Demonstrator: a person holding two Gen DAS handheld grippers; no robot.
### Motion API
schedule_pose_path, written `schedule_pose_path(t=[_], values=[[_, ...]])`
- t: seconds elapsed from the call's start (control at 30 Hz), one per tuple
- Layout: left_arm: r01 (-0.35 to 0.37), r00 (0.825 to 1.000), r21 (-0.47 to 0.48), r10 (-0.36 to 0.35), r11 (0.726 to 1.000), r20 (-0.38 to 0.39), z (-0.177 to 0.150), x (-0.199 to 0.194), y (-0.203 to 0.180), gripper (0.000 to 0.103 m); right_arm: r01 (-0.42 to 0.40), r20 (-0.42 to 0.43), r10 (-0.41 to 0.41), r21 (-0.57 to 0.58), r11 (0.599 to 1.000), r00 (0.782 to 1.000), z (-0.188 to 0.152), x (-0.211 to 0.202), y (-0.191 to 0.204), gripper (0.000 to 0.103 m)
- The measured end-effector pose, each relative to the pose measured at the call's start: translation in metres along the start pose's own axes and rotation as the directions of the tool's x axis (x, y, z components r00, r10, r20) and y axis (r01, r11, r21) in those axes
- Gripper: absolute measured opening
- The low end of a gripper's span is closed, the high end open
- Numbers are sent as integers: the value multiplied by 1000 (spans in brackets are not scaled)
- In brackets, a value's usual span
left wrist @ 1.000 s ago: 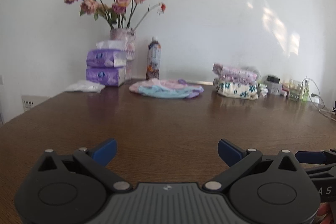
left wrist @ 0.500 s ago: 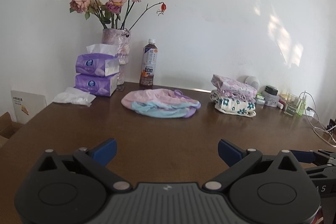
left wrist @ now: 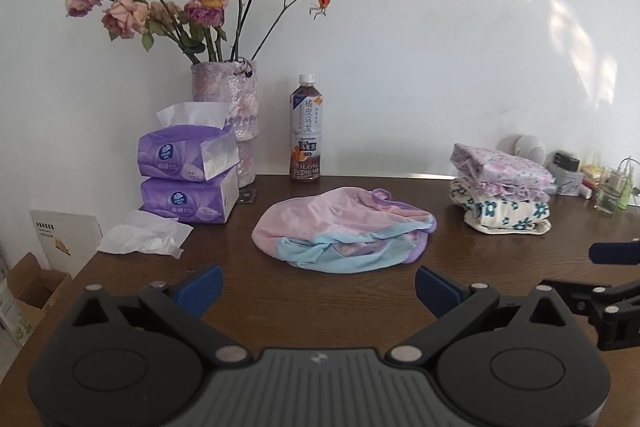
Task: Fold clothes
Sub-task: 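Move both tools toward the crumpled pink-and-blue garment, then grasp the garment edge with the left tool while the right tool grasps another edge, lift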
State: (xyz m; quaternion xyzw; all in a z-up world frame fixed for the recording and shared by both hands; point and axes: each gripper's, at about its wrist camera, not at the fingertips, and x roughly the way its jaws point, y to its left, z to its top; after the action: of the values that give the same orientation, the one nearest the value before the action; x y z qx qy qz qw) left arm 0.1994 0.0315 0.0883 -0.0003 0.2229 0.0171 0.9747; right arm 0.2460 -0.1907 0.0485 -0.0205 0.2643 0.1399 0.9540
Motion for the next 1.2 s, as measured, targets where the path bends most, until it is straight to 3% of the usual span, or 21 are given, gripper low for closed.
schedule_pose_path(t=[0.4, 0.57, 0.63, 0.87, 0.93, 0.97, 1.0, 1.03, 1.07, 1.1, 1.2], values=[[-54, 994, 61, 60, 997, -94, 16, 126, 15, 101, 69, -40, -72, -77, 995, 997, 35, 121, -26, 103], [-71, 994, 156, 83, 985, -72, 11, 168, 11, 98, 89, -40, -96, -138, 986, 995, 40, 173, -37, 101], [-67, 994, 204, 83, 977, -71, 9, 182, 7, 95, 89, -49, -99, -175, 981, 994, 41, 191, -38, 97], [-13, 988, 268, 54, 963, -146, 15, 214, 1, 81, 60, -91, -90, -296, 953, 992, 42, 236, -29, 65], [-9, 986, 298, 58, 954, -154, 15, 218, -1, 74, 37, -107, -73, -305, 952, 992, 44, 241, -27, 54], [2, 986, 303, 49, 953, -159, 15, 219, -1, 67, 29, -117, -68, -305, 952, 991, 45, 242, -26, 41], [16, 985, 307, 38, 952, -168, 16, 219, -2, 48, 26, -123, -66, -305, 952, 990, 46, 241, -24, 20], [35, 983, 302, 22, 953, -182, 17, 219, -2, 37, 23, -125, -64, -303, 953, 990, 47, 239, -23, 13], [57, 980, 292, 3, 955, -200, 18, 218, -2, 18, 18, -122, -58, -303, 953, 991, 48, 236, -21, 8], [69, 978, 286, -8, 956, -209, 20, 216, -2, 10, 12, -115, -50, -307, 952, 992, 48, 232, -19, 5], [83, 980, 284, -27, 955, -196, 24, 206, -4, 7, 11, -83, -39, -317, 948, 996, 51, 215, -14, 4]])
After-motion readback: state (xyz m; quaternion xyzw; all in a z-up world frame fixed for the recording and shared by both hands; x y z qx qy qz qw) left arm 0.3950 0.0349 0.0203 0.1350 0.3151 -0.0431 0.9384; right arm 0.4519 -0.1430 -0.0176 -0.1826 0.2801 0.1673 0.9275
